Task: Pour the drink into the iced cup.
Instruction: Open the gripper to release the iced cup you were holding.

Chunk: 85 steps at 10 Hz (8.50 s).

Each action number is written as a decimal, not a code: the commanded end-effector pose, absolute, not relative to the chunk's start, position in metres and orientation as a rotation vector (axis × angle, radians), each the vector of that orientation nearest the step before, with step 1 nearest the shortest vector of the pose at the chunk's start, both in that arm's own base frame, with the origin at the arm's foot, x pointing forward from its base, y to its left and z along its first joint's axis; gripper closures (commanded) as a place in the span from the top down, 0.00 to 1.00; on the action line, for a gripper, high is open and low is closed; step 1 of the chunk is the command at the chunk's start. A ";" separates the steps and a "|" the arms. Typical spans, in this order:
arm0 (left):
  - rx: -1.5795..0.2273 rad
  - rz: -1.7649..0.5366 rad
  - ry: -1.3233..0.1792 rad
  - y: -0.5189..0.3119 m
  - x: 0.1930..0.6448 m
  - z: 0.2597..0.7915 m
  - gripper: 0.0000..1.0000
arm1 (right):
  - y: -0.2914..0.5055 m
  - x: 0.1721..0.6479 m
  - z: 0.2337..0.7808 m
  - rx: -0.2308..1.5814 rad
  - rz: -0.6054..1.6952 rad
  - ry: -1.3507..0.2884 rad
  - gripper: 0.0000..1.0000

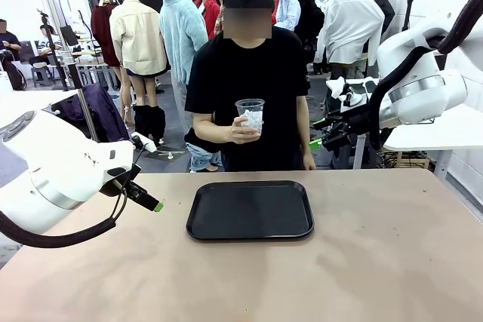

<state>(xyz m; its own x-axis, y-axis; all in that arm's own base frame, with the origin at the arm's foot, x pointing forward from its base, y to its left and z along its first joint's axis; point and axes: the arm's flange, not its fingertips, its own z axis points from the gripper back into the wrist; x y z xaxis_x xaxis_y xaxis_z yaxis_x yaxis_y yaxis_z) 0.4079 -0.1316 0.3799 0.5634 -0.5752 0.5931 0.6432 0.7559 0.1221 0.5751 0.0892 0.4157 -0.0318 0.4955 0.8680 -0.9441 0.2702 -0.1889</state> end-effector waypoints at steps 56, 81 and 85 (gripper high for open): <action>-0.101 -0.723 -0.663 -0.131 0.407 0.380 1.00 | 0.047 0.452 0.366 0.272 0.744 -0.957 1.00; -0.101 -0.723 -0.663 -0.131 0.407 0.380 1.00 | 0.047 0.452 0.366 0.272 0.744 -0.957 1.00; -0.101 -0.723 -0.663 -0.131 0.407 0.380 1.00 | 0.047 0.452 0.366 0.272 0.744 -0.957 1.00</action>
